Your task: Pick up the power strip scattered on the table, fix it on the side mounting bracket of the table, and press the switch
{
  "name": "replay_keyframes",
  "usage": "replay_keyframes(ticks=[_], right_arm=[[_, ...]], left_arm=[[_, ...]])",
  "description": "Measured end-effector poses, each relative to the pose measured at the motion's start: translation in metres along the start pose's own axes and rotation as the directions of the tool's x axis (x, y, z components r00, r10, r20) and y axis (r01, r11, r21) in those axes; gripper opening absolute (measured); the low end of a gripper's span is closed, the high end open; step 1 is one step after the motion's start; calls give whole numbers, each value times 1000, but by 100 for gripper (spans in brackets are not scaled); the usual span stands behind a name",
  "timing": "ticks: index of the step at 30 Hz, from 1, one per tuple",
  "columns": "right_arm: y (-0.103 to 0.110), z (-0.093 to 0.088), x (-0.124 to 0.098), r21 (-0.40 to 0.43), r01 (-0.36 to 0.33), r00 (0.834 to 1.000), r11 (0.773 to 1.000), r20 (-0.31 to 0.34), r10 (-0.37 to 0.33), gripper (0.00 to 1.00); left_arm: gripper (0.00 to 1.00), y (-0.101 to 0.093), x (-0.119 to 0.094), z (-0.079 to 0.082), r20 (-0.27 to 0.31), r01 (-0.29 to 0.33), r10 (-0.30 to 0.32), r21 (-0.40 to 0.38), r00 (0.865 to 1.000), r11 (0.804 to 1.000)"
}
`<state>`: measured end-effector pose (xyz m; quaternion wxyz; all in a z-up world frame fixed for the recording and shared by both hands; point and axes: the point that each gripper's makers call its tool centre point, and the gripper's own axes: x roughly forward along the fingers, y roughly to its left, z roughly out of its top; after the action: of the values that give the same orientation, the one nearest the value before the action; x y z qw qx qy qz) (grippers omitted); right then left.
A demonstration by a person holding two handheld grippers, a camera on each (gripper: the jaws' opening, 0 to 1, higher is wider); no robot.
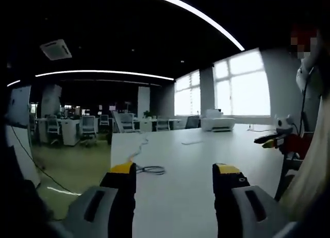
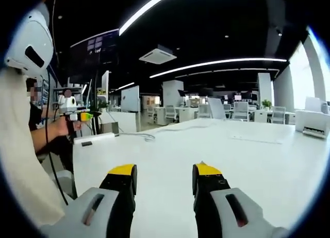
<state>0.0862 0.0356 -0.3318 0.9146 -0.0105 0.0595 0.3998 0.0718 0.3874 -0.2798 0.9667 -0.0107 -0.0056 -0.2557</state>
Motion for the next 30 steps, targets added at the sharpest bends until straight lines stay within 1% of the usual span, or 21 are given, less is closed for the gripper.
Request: replay_keyframes(ticks=[5,14,17,23,27,30], right_arm=[[3,1,-1,5,0,1000,1000,10,0,39],[5,4,0,-5,-5,1000,1000,8,5,39],[6,4,1,-5,-7,1000,1000,8,7,39],[8,0,3,-6,-16,1000,1000,-9,16,39],[9,-3,4,2,-23,1000,1000,-14,23,39],[10,-2,3,4,-27,1000,1000,-12,27,39]], left_arm=[[64,0,-1,-2,-12,-3,3,6,1000,1000],[64,2,-4,-7,-19,-5,5,-12,1000,1000],[62,6,-5,-9,-28,-13,13,-20,1000,1000],[63,10,-8,-13,-46,-23,21,-35,999,999],[63,13,-10,-17,-78,-22,19,-41,997,999],[63,15,-11,-24,-118,-26,21,-41,993,999]])
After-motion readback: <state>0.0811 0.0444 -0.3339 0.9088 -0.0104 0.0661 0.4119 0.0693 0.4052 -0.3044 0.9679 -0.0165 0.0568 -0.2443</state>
